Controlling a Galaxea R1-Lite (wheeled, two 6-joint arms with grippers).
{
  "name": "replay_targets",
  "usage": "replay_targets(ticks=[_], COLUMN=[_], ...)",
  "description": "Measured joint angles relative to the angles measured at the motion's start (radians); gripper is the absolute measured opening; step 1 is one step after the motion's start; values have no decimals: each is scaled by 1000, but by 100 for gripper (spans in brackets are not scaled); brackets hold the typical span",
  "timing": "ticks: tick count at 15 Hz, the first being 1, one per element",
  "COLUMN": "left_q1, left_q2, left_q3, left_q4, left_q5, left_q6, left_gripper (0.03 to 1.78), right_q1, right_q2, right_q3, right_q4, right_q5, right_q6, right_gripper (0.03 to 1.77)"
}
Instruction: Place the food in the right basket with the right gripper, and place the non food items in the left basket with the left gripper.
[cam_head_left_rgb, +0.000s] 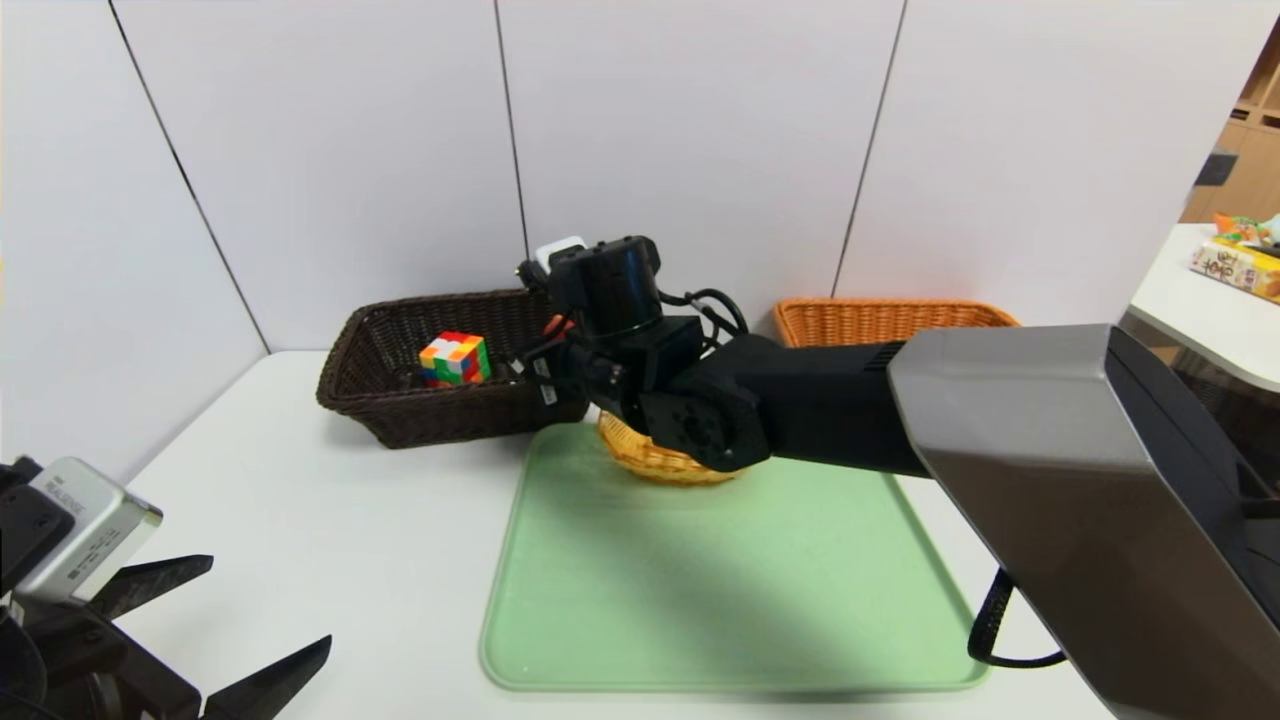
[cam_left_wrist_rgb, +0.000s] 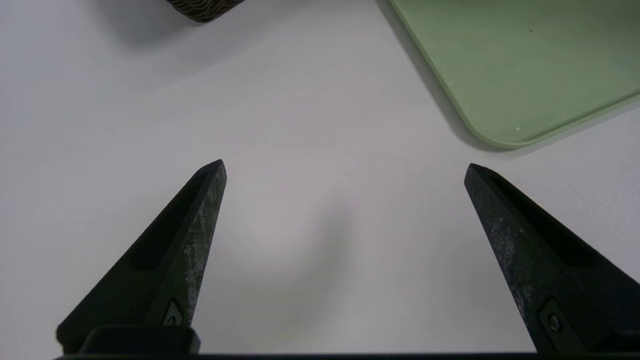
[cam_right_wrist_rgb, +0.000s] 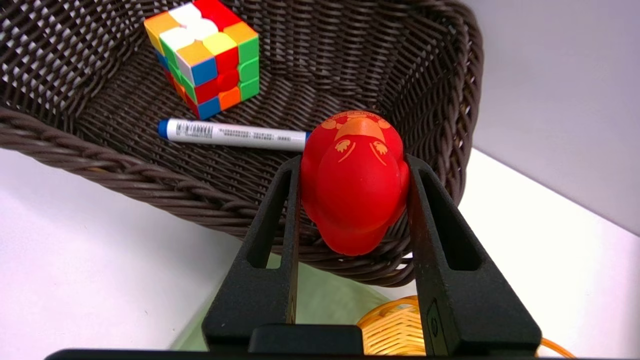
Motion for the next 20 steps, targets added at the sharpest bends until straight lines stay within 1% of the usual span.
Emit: replay_targets(ticks=[4, 5, 7, 9, 12, 15, 20], left_q1=[0, 0, 0, 0, 0, 0, 0], left_q2=[-5, -7, -10, -12, -13, -14, -15], left_q3=[2, 3, 7, 9, 9, 9, 7], left_q4=[1, 1, 2, 1, 1, 1, 1], left_q5=[0, 0, 0, -1, 0, -1, 0], left_q6=[-2, -2, -2, -2, -1, -1, -1], left_gripper=[169, 169, 169, 169, 169, 169, 169], right_q1=[0, 0, 0, 0, 2, 4, 22], right_q2=[10, 11, 12, 10, 0, -14, -81], right_q3=[0, 0, 2, 1, 1, 0, 8], right_q4=[-1, 0, 7, 4, 5, 7, 30], right_q5=[-2, -2, -3, -3, -3, -8, -17], right_q6=[-3, -3, -3, -8, -17, -20, -32], right_gripper=[64, 71, 94, 111, 131, 143, 156])
